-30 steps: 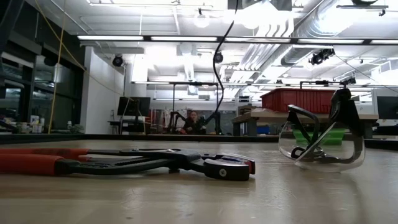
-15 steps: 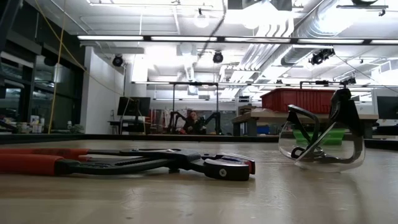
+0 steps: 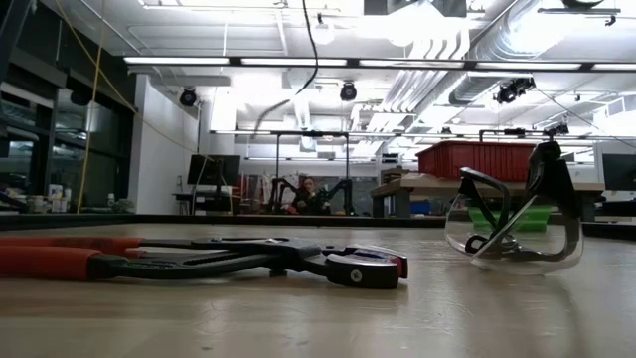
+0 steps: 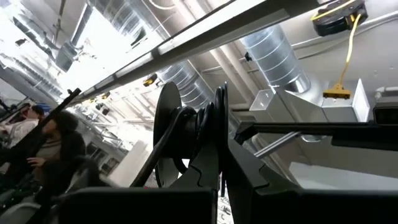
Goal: Coil cords
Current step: Coil the black wire onto the black spool
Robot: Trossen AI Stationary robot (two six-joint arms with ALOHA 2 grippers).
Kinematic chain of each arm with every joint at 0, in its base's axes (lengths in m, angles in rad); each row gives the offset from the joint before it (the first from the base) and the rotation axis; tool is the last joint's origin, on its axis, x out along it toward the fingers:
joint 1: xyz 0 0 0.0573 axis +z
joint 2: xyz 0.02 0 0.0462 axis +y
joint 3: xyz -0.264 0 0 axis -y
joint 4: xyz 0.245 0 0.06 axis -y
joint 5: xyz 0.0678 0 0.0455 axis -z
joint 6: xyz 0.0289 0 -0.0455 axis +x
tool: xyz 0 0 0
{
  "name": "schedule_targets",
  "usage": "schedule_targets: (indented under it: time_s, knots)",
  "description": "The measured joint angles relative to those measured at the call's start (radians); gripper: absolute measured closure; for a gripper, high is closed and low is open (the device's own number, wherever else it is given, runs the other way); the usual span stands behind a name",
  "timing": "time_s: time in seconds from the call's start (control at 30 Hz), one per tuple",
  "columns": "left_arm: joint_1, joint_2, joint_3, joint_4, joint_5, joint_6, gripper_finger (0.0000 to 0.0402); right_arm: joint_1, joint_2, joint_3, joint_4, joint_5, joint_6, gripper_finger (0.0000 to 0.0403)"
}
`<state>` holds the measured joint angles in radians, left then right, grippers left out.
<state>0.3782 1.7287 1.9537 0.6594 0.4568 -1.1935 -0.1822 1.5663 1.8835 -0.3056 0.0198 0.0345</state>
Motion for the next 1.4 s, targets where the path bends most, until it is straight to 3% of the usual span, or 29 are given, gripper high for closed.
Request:
schedule_targets:
  time_s: [0.17, 0.27, 0.83, 0.97, 1.13, 1.4]
  knots:
    - [0.0, -0.004, 0.0, 0.028, -0.007, 0.001, 0.04, 0.0, 0.016, -0.001, 0.025, 0.15, -0.084, 0.0235]
    - [0.0, -0.011, 0.0, 0.028, -0.012, 0.005, 0.04, 0.0, 0.017, -0.001, 0.035, 0.181, -0.11, 0.0235]
    - [0.0, -0.012, 0.001, 0.027, -0.02, 0.019, 0.04, 0.0, 0.109, 0.0, 0.104, 0.127, -0.061, 0.0239]
    - [0.003, -0.013, 0.001, 0.027, -0.019, 0.019, 0.04, 0.0, 0.11, 0.0, 0.1, 0.127, -0.068, 0.0277]
    - [0.008, -0.014, 0.001, 0.028, -0.02, 0.019, 0.04, 0.0, 0.11, 0.0, 0.1, 0.12, -0.069, 0.0385]
    - [0.045, -0.028, 0.001, 0.02, -0.023, 0.068, 0.04, 0.008, 0.097, 0.0, 0.077, 0.068, -0.01, 0.04]
